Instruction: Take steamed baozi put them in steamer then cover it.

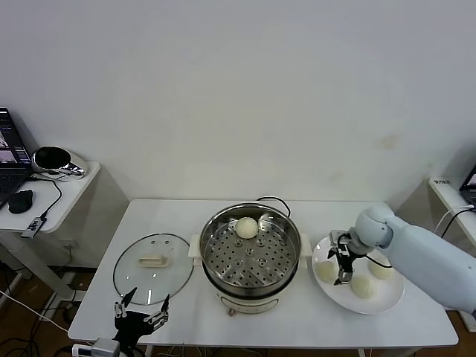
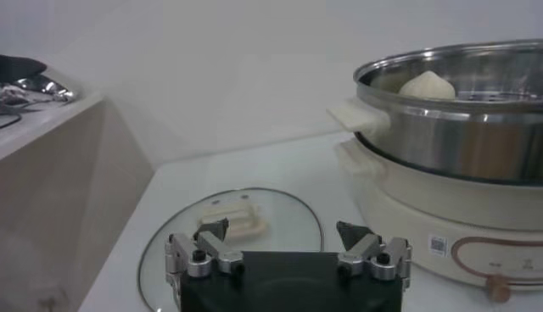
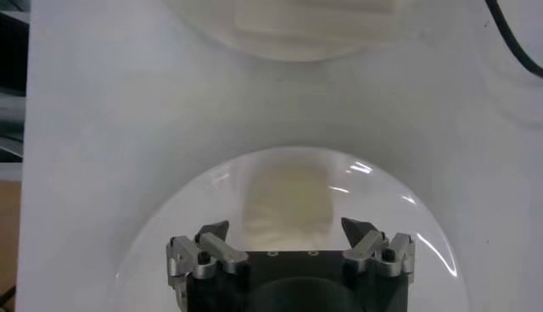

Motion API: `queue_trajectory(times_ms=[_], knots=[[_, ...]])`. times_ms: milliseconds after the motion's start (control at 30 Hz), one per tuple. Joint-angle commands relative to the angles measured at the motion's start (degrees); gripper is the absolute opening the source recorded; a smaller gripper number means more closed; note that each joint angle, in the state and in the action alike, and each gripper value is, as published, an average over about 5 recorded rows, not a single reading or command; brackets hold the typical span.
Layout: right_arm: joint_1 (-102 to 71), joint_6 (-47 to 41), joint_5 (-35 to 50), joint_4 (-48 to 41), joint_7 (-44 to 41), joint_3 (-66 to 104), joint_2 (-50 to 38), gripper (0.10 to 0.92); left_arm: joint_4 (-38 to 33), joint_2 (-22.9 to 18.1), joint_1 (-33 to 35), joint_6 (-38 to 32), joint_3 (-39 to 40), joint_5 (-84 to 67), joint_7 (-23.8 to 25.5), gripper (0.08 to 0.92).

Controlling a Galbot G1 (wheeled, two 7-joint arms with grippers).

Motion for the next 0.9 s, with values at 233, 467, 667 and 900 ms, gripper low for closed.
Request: queue_trajectory(times_ms=[233, 467, 667, 900], knots=[[-0.5, 0.3, -0.2, -0.7, 0.2, 0.3, 0.5, 0.689, 0.1, 0.0, 0.0, 0.0, 0.0, 0.1, 0.0, 0.823], [-0.5, 0.0, 0.5, 0.1, -0.3, 1.4, -0.9, 0.582, 0.1, -0.1, -0.1, 0.0, 0.3, 0.2, 0.0, 0.823], [5.0, -0.7, 3.6, 3.8, -2.5, -0.5, -5.7, 0.577, 0.7, -0.1, -0.8, 0.0, 0.7, 0.4, 0.0, 0.823], [29.4, -1.9, 13.7, 10.2, -5.8, -16.2, -10.1, 0.579, 1.0, -0.3, -2.1, -0.1, 1.2, 2.1, -0.1, 0.823]])
